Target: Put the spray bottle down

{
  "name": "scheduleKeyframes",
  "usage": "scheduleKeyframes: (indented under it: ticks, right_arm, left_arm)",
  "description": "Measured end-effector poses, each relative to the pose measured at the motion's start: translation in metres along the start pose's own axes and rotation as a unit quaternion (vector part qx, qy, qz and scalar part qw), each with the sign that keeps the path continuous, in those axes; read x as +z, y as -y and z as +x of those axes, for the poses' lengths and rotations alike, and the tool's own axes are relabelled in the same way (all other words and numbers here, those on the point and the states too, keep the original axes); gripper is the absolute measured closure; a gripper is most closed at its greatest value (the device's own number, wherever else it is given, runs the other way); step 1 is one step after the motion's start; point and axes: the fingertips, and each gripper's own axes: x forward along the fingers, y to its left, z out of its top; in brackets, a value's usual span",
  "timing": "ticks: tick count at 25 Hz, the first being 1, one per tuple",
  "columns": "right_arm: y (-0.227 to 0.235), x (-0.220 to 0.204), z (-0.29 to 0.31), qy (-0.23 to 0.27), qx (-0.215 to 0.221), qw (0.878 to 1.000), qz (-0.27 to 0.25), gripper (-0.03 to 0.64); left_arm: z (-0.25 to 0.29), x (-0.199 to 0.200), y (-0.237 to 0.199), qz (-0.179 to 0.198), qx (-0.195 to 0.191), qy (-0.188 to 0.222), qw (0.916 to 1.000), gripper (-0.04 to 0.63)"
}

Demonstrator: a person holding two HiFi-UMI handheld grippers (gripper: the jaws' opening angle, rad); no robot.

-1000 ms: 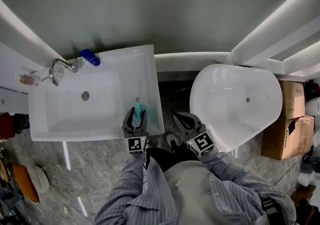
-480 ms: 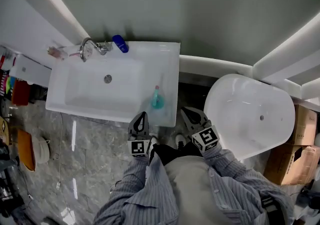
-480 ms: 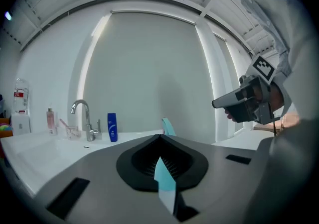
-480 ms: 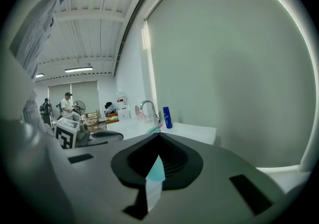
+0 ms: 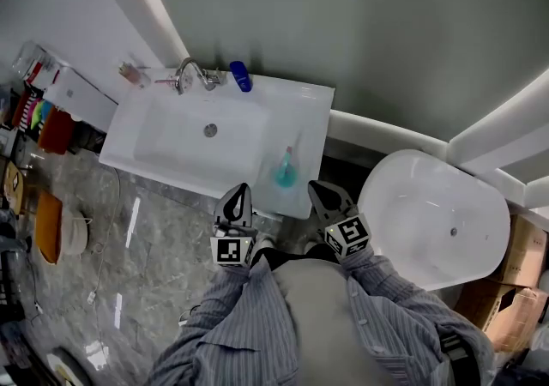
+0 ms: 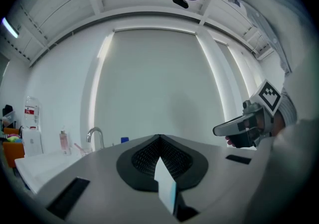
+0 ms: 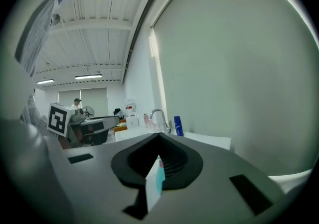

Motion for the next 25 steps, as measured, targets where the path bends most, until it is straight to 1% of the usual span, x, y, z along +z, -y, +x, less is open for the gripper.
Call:
scheduleKeyframes:
  ticks: [4, 7, 11, 16, 25]
  right_arm:
    - [-0.004, 0.009, 0.002, 0.014, -0.01, 1.0, 0.005, 0.601]
    - [-0.008, 0.018, 0.007, 0.023, -0.017, 1.0, 0.003, 0.601]
    - [-0.015, 0.023, 0.011, 0.026, -0.022, 0.999, -0.002, 0.601]
    - [-0.027, 0.025, 0.012, 0.027, -0.025, 0.999, -0.006, 0.601]
    - [-0.033, 0.025, 0.007, 0.027, -0.038, 0.999, -0.008, 0.601]
  left_arm:
    - [-0.003, 0.002, -0.004, -0.018, -0.001, -0.002, 0.9998, 0.594]
    - [-0.002, 0.008, -0.004, -0.016, -0.014, 0.0, 0.9998, 0.594]
    - [-0.003, 0.013, -0.003, -0.027, -0.026, 0.008, 0.9993, 0.594]
    - [-0.006, 0.015, -0.011, -0.029, -0.031, 0.01, 0.9991, 0.594]
    - [-0.012, 0.012, -0.014, -0.034, -0.036, 0.008, 0.9987, 0.594]
